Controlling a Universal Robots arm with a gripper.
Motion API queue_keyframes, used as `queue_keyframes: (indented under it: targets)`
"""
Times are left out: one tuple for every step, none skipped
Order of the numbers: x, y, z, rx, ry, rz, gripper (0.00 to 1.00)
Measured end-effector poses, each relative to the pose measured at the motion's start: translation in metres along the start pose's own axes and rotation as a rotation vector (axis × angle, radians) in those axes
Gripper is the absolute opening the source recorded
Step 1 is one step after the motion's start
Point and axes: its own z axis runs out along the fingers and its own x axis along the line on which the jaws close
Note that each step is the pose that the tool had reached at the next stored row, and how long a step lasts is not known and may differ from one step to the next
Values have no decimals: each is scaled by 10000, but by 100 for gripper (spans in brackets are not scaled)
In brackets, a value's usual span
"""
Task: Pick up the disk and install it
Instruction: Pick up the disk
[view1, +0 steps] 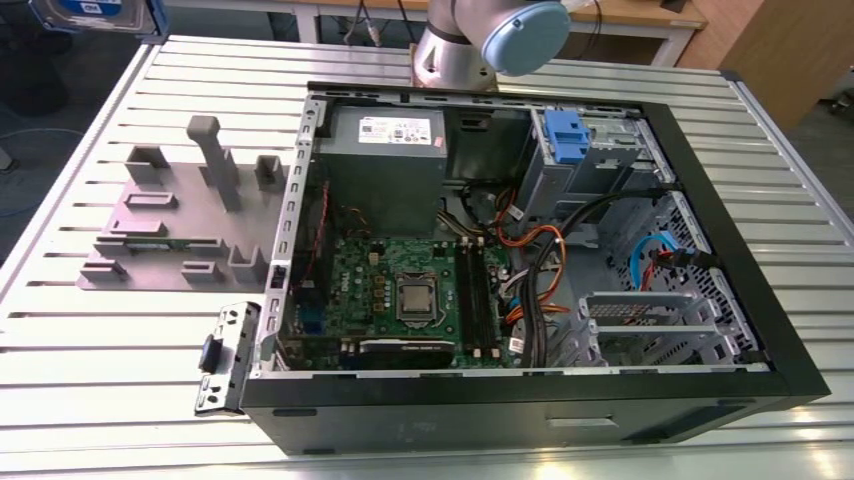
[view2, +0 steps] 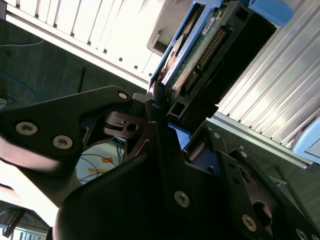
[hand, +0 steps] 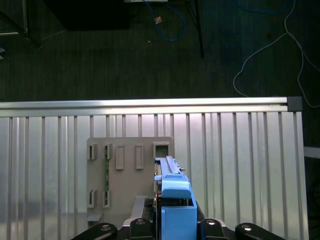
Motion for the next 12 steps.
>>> queue_keyframes:
  targets:
    - [2,-1,-1,-1,1,0,36]
    - [4,-1,0,-1,1,0,36]
    - [6,-1,0,0,0,1,36]
    - [11,-3,1,0,0,0,36]
    - [13,-4,0,-1,0,1,36]
    - [14,-6,0,-1,1,0,36]
    - [14,-7,0,-1,0,0,36]
    - [14,-11,0,-1,0,0,36]
    - [14,-15,0,-1,1,0,36]
    - [14,-20,0,0,2,0,36]
    - [14,-23,0,-1,3,0,36]
    - [13,-27,0,0,3,0,36]
